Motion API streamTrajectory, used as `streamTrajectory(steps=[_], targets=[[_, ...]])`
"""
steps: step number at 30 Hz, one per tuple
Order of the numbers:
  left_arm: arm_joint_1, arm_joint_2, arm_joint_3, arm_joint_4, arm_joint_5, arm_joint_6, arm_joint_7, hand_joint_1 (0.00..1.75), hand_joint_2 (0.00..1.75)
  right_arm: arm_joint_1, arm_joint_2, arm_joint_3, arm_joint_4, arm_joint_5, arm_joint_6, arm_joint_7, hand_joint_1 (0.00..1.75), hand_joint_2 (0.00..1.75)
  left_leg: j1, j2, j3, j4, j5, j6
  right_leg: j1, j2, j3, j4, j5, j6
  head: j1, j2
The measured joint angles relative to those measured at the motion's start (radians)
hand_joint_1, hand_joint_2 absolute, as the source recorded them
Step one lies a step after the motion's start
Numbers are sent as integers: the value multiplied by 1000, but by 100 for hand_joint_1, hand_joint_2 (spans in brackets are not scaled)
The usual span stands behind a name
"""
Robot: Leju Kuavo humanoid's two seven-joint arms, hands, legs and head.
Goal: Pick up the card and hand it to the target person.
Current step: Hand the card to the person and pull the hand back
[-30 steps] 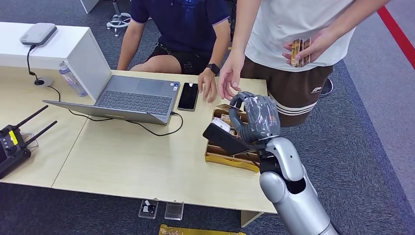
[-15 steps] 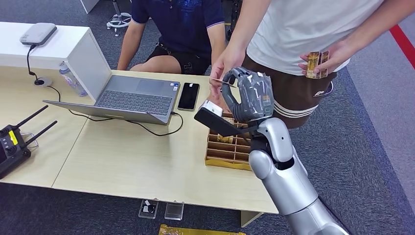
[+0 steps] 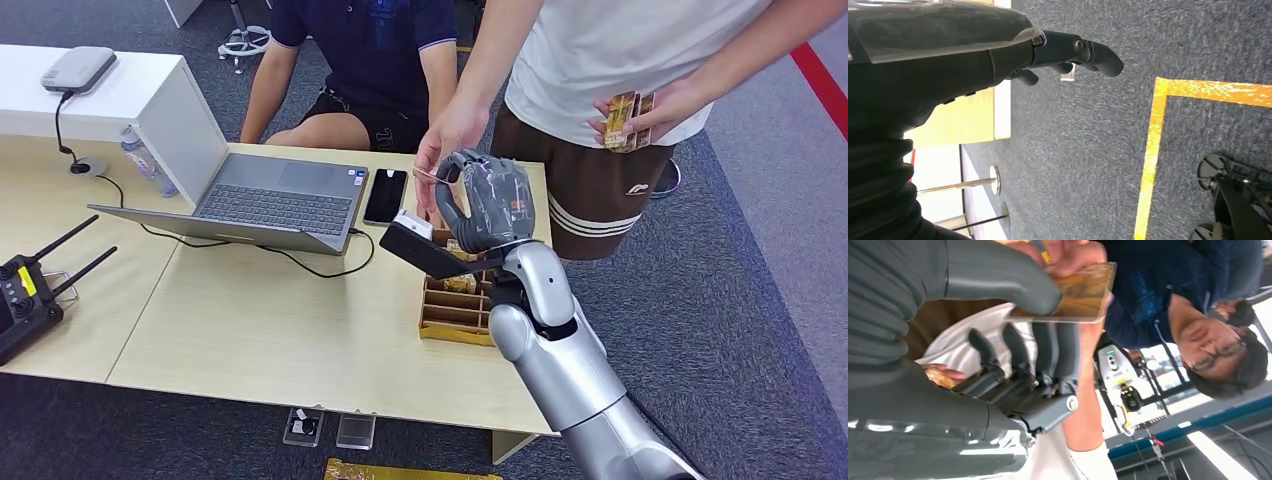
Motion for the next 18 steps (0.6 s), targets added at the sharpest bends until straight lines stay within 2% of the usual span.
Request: streamTrajectory(steps=[2, 6, 9, 10, 14, 15, 18], targets=[[-1, -2, 9, 0, 8, 12, 3, 0, 175, 3, 0, 1, -5, 0, -2, 1, 0, 175, 0, 0, 0, 1, 0, 0, 0, 0, 0, 0, 0, 0, 0, 0], [-3, -8, 11, -1, 6, 36, 27, 0, 0, 7, 1, 2, -29, -6, 4, 4, 0, 175, 0, 0, 0, 0, 0, 0, 0, 0, 0, 0, 0, 0, 0, 0], [-5, -10, 3, -2, -2, 39, 39, 0, 0, 19, -5, -10, -68, -24, 3, 6, 1, 175, 0, 0, -1, 1, 0, 0, 0, 0, -1, 0, 0, 0, 0, 0], [-5, -11, 2, -3, -4, 40, 42, 0, 0, 29, -11, -19, -93, -34, 2, 6, 7, 175, 0, -1, -1, 1, 0, 0, 0, -1, -1, 0, 0, 0, 0, 0], [-6, -14, 1, -6, -5, 43, 42, 0, 0, 77, -49, -60, -191, -74, -4, -2, 140, 175, 0, -3, 0, 0, 0, 0, 0, -3, 1, -1, 0, 0, 0, 0], [-6, -15, 2, -7, -4, 46, 41, 0, 0, 95, -61, -77, -219, -85, -9, -6, 145, 175, 0, -4, 0, 0, 0, 0, 0, -4, 1, -1, -1, 0, 0, 0], [-5, -19, 7, -8, 1, 49, 40, 0, 0, 162, -99, -149, -307, -125, -31, -26, 140, 175, 0, -6, 0, 0, 0, 1, 0, -6, 2, -2, -1, 1, 0, 0]])
